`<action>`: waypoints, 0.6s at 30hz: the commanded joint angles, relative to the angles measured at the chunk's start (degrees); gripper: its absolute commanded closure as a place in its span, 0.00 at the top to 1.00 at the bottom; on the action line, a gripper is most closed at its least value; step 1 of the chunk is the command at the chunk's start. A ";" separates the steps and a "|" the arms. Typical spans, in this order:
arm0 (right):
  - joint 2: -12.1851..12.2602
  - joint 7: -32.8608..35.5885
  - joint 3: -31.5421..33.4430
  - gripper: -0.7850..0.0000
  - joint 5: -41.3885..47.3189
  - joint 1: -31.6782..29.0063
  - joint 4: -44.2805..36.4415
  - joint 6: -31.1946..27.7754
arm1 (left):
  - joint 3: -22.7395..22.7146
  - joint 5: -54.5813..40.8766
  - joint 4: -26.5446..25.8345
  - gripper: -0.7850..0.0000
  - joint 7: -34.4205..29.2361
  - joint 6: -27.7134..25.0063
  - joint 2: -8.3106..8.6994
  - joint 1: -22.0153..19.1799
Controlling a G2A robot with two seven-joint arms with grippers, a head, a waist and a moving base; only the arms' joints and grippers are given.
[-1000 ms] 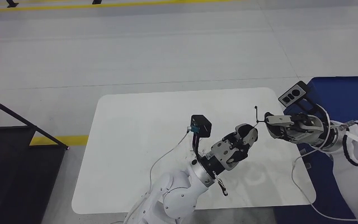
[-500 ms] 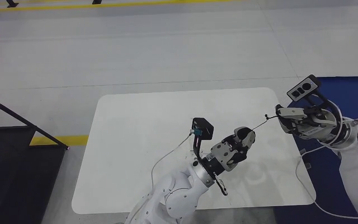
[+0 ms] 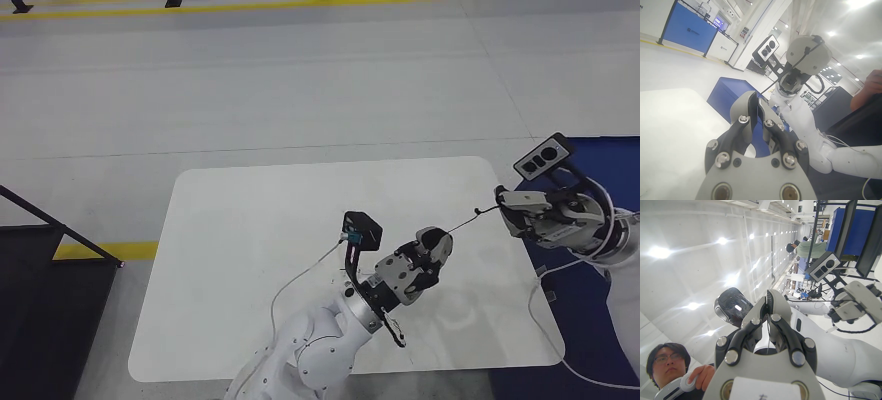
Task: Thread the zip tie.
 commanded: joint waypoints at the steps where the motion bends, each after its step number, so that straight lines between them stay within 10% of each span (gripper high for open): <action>1: -0.04 0.08 0.08 0.00 0.02 0.05 0.08 0.12 | 0.04 0.40 0.17 0.00 0.28 0.04 -0.03 0.05; 6: -0.13 0.23 -0.13 0.00 -0.71 -0.02 0.23 0.15 | 0.19 0.58 0.05 0.00 0.85 -0.18 -0.13 0.12; 10: -0.21 0.23 -0.39 0.00 -1.64 -0.07 0.32 -0.13 | 0.07 2.12 -0.25 0.90 1.69 -0.23 -0.16 -0.04; 11: -0.23 0.25 -0.44 0.00 -1.75 -0.07 0.34 -0.19 | 0.16 2.74 -0.12 1.00 2.15 -0.39 -0.16 0.04; 18: -0.35 0.68 0.16 0.00 -1.30 0.07 0.20 -0.11 | -1.21 2.29 1.40 1.00 3.01 0.64 -0.16 0.48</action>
